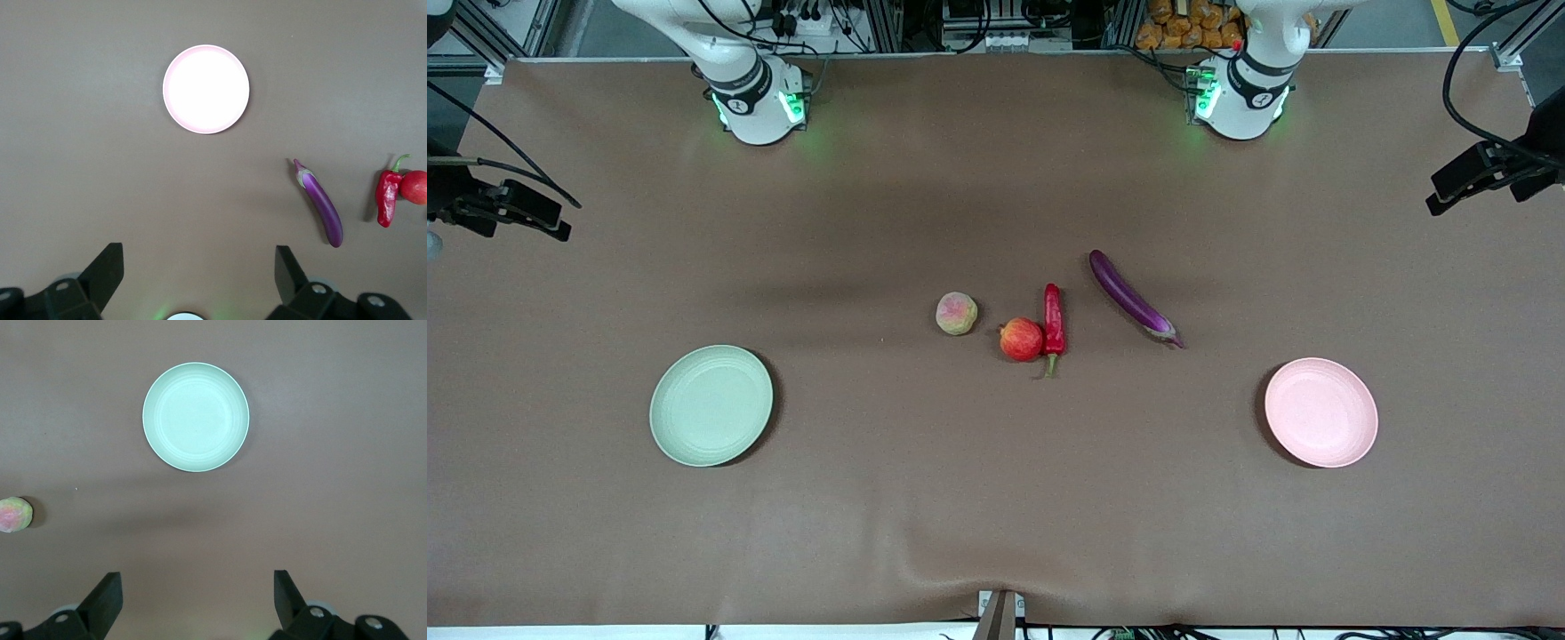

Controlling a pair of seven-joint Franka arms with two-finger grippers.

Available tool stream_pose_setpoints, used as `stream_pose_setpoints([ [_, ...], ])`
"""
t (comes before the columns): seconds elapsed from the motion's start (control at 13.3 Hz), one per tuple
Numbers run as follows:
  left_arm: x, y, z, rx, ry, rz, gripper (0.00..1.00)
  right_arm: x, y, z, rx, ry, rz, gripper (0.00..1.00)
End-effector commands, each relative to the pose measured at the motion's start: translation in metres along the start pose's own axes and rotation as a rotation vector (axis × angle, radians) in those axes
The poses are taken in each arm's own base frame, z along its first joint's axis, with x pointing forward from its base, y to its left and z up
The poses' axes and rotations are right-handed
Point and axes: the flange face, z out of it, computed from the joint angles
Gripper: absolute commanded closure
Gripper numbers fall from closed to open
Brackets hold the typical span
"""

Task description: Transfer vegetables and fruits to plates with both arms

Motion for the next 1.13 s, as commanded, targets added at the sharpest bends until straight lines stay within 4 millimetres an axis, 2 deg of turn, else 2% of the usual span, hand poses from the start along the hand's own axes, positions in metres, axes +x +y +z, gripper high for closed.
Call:
stream_pose_setpoints([
  [0.0,-0.005,0.004,0.0,-0.008,-0.033,0.01,0.0,0.004,0.001,-0.006,-0.011,-0.006,0.014,0.0],
  [0.68,-0.003,0.004,0.004,-0.01,-0.027,0.019,0.0,0.016,-0.02,0.014,0.007,-0.034,-0.015,0.0],
  [1.06,-0.001,0.005,0.007,-0.011,-0.023,0.025,0.0,0.032,-0.036,0.047,0.117,-0.104,-0.011,0.0],
])
